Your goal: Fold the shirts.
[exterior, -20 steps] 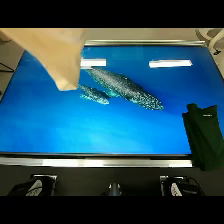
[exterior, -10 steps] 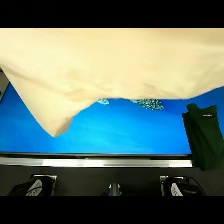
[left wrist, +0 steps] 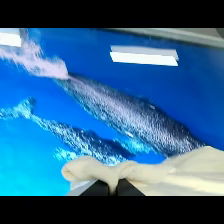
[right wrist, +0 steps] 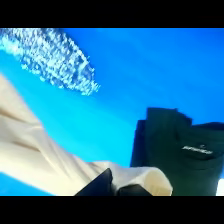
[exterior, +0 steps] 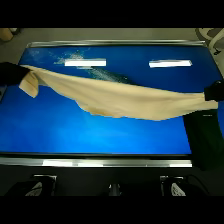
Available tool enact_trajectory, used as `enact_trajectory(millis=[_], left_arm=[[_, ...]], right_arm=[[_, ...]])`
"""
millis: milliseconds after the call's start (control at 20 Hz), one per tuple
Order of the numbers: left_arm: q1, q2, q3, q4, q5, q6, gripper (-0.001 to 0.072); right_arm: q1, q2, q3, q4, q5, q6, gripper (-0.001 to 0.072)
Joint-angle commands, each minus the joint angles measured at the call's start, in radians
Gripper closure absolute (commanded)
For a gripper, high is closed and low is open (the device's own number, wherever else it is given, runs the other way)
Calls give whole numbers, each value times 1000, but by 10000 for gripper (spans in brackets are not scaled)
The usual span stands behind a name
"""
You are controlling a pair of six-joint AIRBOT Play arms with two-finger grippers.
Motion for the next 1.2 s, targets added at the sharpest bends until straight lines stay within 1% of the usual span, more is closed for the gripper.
enact_trajectory(millis=[0,100,200,300,350,450,600,650,700,750,800,900,1000,1050,1100,1150], left_arm=[[-90,-56,-275,-10,190,-32,680],[-90,-132,-298,-11,241,-53,680],[-90,-215,-299,-64,274,-52,680],[-100,-304,-299,-105,277,-52,680],[-111,-347,-299,-105,276,-52,679],[-138,-426,-299,-110,276,-52,679],[-164,-477,-299,-157,276,-51,679],[-166,-476,-299,-158,275,-51,679],[-164,-471,-298,-157,272,-51,679],[-158,-468,-292,-157,256,-51,679],[-147,-465,-283,-157,229,-39,679],[-127,-457,-257,-156,162,16,679],[-109,-453,-234,-156,96,63,678],[-100,-453,-228,-156,63,77,674],[-93,-453,-225,-146,39,80,503],[-79,-453,-222,-132,13,71,77]], right_arm=[[1,-123,-168,50,-135,-9,694],[1,-208,-174,84,-266,8,694],[1,-287,-174,139,-403,47,694],[1,-371,-174,219,-485,69,694],[1,-416,-174,261,-499,69,694],[1,-491,-174,314,-478,69,694],[1,-554,-174,324,-416,68,693],[1,-554,-174,314,-409,68,662],[1,-550,-174,314,-416,68,476],[0,-542,-169,310,-432,67,258],[0,-527,-155,298,-423,61,149],[0,-484,-100,238,-380,21,148],[0,-428,-55,154,-328,10,143],[0,-402,-53,126,-299,3,106],[0,-393,-53,103,-254,-24,83],[0,-397,-53,82,-186,-31,83]])
